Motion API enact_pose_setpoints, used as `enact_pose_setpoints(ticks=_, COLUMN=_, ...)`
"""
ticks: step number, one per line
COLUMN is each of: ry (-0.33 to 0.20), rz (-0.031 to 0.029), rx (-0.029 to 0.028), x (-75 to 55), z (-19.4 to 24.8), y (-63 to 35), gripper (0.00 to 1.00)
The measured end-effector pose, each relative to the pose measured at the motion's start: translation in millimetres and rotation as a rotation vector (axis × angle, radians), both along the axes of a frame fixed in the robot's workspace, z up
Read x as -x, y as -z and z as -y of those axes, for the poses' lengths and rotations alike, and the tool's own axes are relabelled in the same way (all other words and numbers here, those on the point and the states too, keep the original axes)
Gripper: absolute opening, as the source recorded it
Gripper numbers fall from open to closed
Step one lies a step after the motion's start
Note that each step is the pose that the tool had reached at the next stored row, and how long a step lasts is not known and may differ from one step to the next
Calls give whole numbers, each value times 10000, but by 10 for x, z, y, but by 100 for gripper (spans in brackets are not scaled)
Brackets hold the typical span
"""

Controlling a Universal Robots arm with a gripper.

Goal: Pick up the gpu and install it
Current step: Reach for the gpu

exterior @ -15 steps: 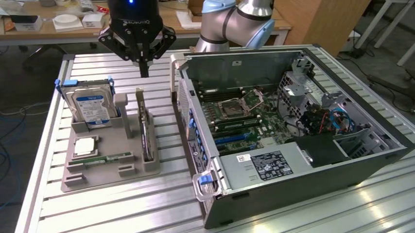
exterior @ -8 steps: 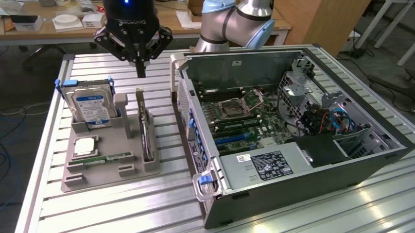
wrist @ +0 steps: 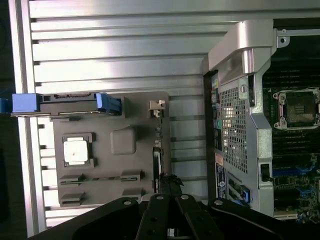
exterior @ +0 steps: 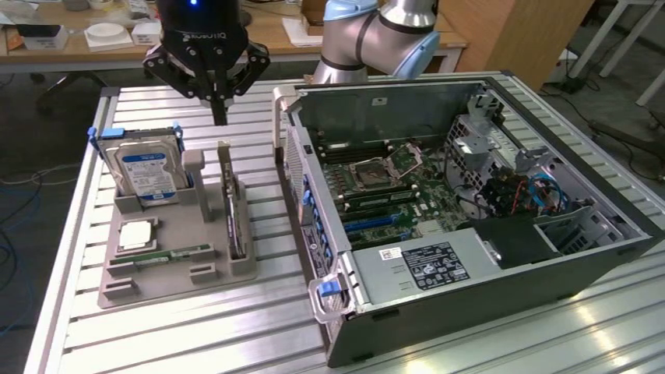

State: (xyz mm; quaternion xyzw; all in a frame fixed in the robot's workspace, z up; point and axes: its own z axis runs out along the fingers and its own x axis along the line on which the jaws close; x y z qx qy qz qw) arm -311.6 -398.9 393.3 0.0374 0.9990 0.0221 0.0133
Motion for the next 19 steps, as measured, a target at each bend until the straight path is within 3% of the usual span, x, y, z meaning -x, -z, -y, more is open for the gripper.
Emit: enact_pose_setpoints(ticks=19, ry=0, rz=0, rx=0, x=123, z=0, y=0, gripper=10)
